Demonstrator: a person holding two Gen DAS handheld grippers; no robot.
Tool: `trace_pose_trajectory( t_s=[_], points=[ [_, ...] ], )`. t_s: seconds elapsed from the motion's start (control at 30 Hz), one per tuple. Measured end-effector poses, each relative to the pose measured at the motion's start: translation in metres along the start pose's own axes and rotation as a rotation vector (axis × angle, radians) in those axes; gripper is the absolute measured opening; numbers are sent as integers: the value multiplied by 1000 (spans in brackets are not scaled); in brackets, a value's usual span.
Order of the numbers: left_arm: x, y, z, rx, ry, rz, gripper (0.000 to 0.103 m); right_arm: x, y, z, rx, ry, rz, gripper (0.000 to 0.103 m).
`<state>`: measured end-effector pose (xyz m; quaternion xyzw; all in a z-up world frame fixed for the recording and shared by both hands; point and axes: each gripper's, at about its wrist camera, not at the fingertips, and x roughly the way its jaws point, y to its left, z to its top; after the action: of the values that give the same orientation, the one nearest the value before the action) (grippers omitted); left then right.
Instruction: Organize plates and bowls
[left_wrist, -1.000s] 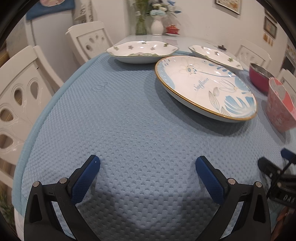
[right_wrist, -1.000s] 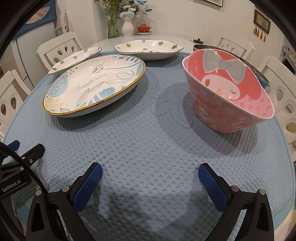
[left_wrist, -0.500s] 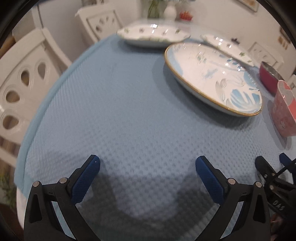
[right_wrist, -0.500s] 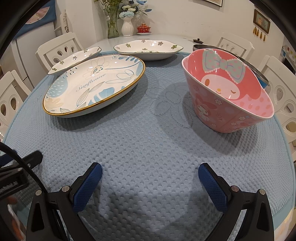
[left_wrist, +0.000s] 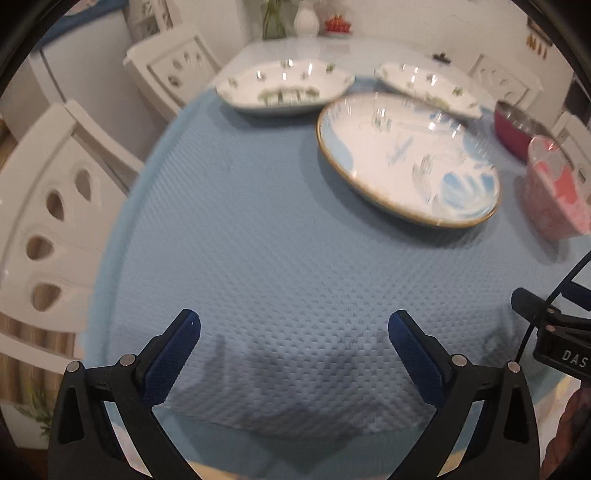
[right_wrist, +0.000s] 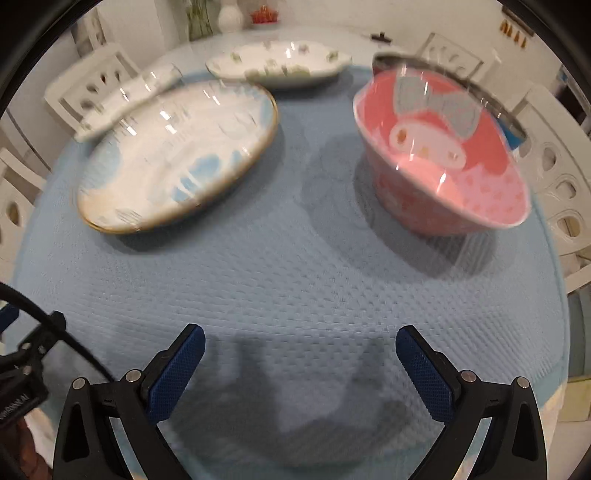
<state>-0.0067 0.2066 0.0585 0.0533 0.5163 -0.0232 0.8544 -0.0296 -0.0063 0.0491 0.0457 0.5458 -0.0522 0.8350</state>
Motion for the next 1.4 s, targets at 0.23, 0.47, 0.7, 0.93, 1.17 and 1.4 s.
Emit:
trace_pose_trajectory(
  t_s=[0.23, 0.47, 0.7, 0.93, 1.17, 1.4],
  points=[
    [-28, 7, 28, -39, -70, -17, 101, -53, 28, 30, -36, -138, 35, 103],
    [-38, 1, 43, -12, -127, -37, 101, -57, 31, 43, -21, -136, 67, 103],
    [-20, 5, 66, -34, -113, -77, 101, -52, 31, 53, -16, -116, 85, 103],
    [1, 5, 69, -25, -64, -85, 101, -28, 35, 60, -8, -52, 108, 103],
    [12, 8, 71, -39, -39, -91, 101, -18, 36, 64, -4, -34, 97, 103],
    [15, 4, 69, -34, -22, -98, 101, -14, 37, 61, -5, -20, 90, 103]
  ],
)
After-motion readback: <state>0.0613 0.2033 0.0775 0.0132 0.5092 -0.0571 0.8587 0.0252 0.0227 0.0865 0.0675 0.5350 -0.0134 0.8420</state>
